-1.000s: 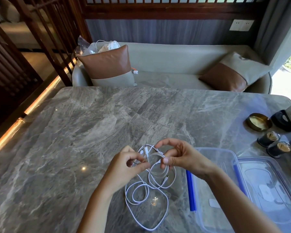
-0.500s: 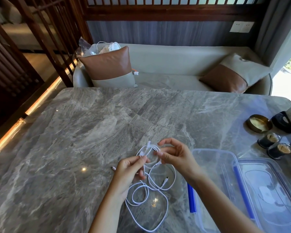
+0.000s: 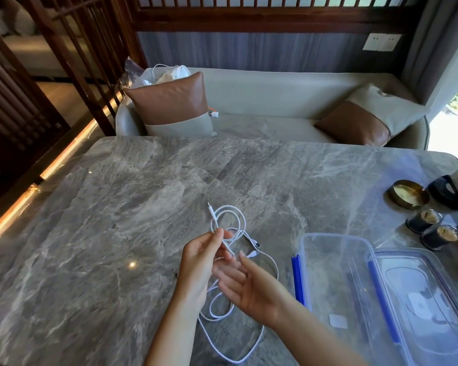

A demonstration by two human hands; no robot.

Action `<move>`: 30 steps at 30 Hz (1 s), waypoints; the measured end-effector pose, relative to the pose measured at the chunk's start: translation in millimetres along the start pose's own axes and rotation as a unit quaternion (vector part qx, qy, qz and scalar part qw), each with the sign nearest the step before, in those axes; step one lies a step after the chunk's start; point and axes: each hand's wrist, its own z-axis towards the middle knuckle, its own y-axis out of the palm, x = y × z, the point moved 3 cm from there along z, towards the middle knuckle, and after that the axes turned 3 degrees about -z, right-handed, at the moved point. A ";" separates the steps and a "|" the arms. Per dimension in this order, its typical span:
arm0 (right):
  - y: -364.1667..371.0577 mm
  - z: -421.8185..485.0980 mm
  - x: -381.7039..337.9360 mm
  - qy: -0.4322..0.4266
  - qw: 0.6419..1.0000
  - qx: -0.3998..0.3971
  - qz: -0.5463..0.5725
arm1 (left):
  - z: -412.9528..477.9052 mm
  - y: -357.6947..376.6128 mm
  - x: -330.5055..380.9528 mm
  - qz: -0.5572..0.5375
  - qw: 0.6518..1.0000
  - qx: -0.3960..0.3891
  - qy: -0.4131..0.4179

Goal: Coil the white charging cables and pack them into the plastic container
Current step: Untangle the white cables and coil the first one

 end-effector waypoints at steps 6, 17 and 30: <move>-2.6 -6.4 -10.1 -0.029 0.984 0.016 0.174 | 0.4 -6.7 2.8 0.096 0.995 -0.012 0.014; 3.2 -31.1 -40.4 -0.312 0.863 0.033 -0.395 | 6.1 -18.5 4.7 0.359 0.926 -0.101 0.051; -3.0 -27.4 -49.6 -0.144 0.948 -0.147 -0.244 | -2.5 -11.5 16.6 0.178 0.960 -0.216 -0.015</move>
